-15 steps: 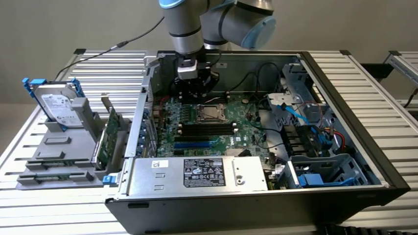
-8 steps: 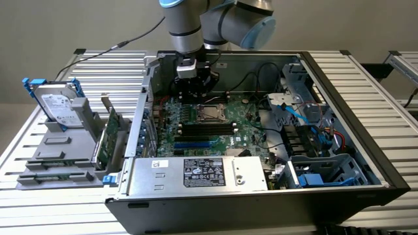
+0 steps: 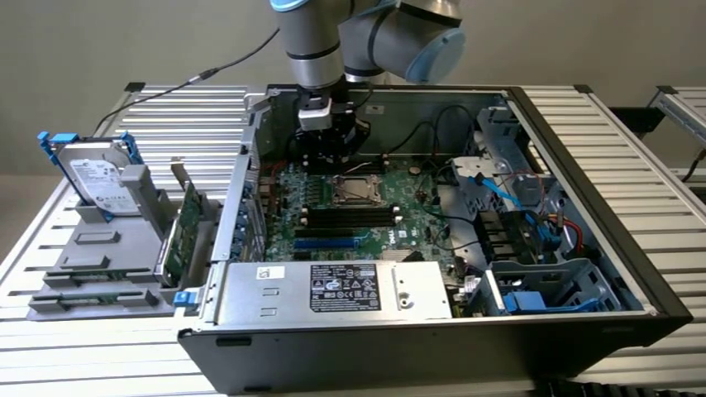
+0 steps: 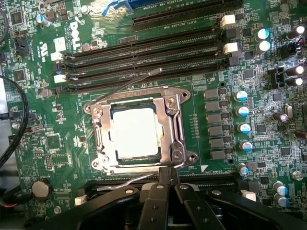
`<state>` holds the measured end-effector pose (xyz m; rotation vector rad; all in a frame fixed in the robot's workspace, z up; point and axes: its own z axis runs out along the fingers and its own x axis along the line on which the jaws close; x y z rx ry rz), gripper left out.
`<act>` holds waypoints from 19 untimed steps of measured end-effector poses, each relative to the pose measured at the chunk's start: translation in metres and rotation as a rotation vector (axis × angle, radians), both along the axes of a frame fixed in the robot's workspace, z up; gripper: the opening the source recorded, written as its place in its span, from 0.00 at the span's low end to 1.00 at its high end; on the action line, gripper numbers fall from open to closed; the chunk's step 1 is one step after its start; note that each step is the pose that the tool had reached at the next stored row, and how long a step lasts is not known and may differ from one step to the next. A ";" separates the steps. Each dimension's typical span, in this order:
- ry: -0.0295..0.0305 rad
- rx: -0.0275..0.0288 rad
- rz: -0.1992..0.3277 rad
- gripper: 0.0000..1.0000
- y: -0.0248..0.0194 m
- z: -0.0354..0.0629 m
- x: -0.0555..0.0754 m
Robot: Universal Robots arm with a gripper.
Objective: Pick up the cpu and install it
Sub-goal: 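Install the first cpu locking lever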
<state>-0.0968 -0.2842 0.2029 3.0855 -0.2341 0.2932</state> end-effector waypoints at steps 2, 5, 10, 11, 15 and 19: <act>0.0005 -0.0026 0.000 0.11 -0.0001 -0.0001 0.000; -0.0010 -0.0027 0.000 0.11 0.0002 -0.0013 0.000; -0.0021 -0.0011 0.000 0.11 -0.0034 -0.0020 0.001; -0.0025 -0.0007 0.000 0.11 -0.0050 -0.0022 0.001; -0.0019 -0.0018 0.000 0.11 -0.0092 -0.0019 0.001; -0.0017 -0.0010 0.000 0.11 -0.0096 -0.0018 0.001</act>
